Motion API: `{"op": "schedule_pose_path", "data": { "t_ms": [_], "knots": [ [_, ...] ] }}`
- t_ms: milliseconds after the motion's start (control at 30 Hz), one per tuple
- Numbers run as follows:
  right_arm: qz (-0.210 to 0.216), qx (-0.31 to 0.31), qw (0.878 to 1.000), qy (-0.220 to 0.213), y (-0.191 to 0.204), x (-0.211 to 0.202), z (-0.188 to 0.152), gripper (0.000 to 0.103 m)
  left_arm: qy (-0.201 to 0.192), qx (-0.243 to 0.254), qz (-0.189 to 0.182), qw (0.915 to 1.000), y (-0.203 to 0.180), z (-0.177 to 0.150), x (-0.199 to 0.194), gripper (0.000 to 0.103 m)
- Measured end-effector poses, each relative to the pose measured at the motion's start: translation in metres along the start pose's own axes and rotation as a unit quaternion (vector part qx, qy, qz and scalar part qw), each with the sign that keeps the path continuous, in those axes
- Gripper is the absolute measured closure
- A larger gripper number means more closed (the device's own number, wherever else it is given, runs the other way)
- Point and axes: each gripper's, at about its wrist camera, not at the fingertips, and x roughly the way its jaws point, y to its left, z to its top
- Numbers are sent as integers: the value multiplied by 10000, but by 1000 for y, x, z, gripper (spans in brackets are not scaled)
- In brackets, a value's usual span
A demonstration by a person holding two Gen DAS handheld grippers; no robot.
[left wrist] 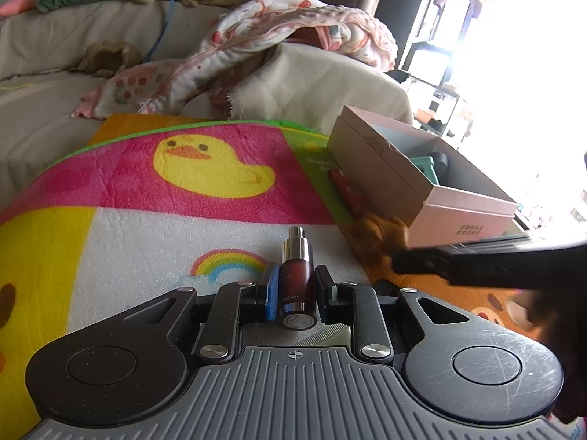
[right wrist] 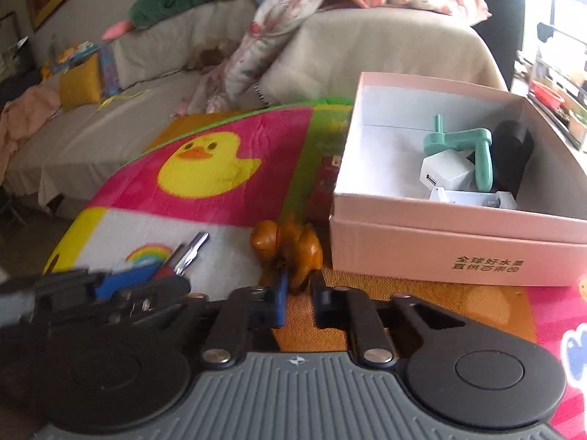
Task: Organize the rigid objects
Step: 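Close the right tool around the orange bear figurine, then carry the bear and lipstick over the pink box and open both tools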
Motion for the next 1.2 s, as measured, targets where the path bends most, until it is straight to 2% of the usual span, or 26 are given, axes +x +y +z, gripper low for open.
{"op": "schedule_pose_path", "data": {
  "t_ms": [67,200,233,300,333,367,400,433,467,567,700,733,767,833,1067,1200],
  "knots": [
    [40,-78,10000,5,-6,-9,-6,93,-4,-7,-1,10000,0,0,0,78],
    [-149,-360,9992,37,-26,-32,-22,94,3,29,32,10000,-1,0,0,79],
    [-217,-505,9985,2,-32,-39,-27,94,4,33,39,10000,-2,0,0,79],
    [-611,-778,9949,-173,-42,-51,-36,91,4,43,49,10000,-2,0,0,79],
    [-802,-847,9927,-301,-47,-56,-40,80,3,55,61,10000,-2,0,0,78],
    [-845,-881,9917,-399,-50,-60,-42,58,3,76,81,9999,-3,0,0,78],
    [-775,-872,9920,-476,-53,-65,-44,47,5,106,104,9999,-4,0,0,78],
    [-665,-841,9925,-590,-54,-69,-44,31,13,147,132,9998,-5,0,0,78],
    [-535,-838,9924,-726,-54,-73,-45,25,18,192,160,9997,-7,0,1,78],
    [-206,-1113,9900,-846,-48,-70,-43,25,70,358,266,9990,-13,3,4,78],
    [157,-1028,9937,-424,-44,-48,-36,25,90,617,421,9972,-23,6,11,78],
    [182,-970,9946,-319,-43,-41,-35,31,99,695,462,9965,-25,6,11,78],
    [124,-933,9953,-236,-42,-39,-36,53,106,767,495,9958,-28,6,12,79],
    [79,-956,9953,-132,-44,-39,-37,52,129,913,473,9946,-32,4,9,79],
    [74,-1257,9915,-341,-54,-83,-57,52,88,1189,92,9928,-50,-6,-24,79],
    [137,-1241,9904,-592,-64,-111,-61,52,-215,1256,-225,9916,-73,22,-48,79]
  ]
}}
